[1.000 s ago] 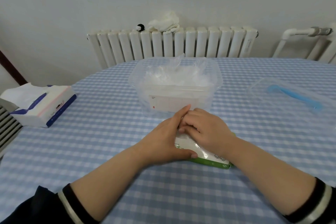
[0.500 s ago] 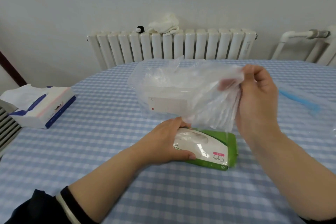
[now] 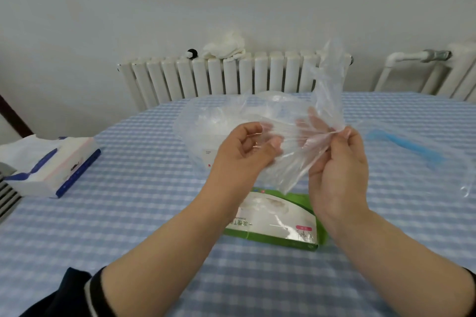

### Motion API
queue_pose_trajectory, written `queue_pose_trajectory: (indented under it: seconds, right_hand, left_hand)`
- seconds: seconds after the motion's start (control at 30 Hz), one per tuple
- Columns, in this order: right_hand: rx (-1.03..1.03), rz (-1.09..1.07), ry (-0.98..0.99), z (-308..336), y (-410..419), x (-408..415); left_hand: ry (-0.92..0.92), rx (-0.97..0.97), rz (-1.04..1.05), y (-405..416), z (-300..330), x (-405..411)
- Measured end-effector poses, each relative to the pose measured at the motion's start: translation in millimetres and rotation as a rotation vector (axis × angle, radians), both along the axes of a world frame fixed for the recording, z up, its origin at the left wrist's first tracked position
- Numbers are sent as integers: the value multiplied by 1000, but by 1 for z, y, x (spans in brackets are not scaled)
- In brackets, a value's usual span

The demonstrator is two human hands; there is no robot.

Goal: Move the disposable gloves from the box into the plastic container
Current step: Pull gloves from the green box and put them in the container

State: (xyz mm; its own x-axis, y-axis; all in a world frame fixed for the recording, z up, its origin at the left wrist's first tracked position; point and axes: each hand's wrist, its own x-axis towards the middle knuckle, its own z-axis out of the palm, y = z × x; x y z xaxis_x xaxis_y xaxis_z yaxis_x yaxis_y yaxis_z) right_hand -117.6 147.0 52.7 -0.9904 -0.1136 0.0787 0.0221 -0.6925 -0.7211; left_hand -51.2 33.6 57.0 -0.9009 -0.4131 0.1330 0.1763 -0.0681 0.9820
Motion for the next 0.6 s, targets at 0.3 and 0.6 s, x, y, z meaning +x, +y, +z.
queue_pose_trajectory:
  seconds: [0.3,0.6]
  right_hand:
    - [-24,-48,61,-5,3,-7]
    - [144,-45,-2,-14,2,-15]
  left_hand:
    - [-19,-26,52,-8,12,-22]
    - [-207,-864,250,-112,65,-87]
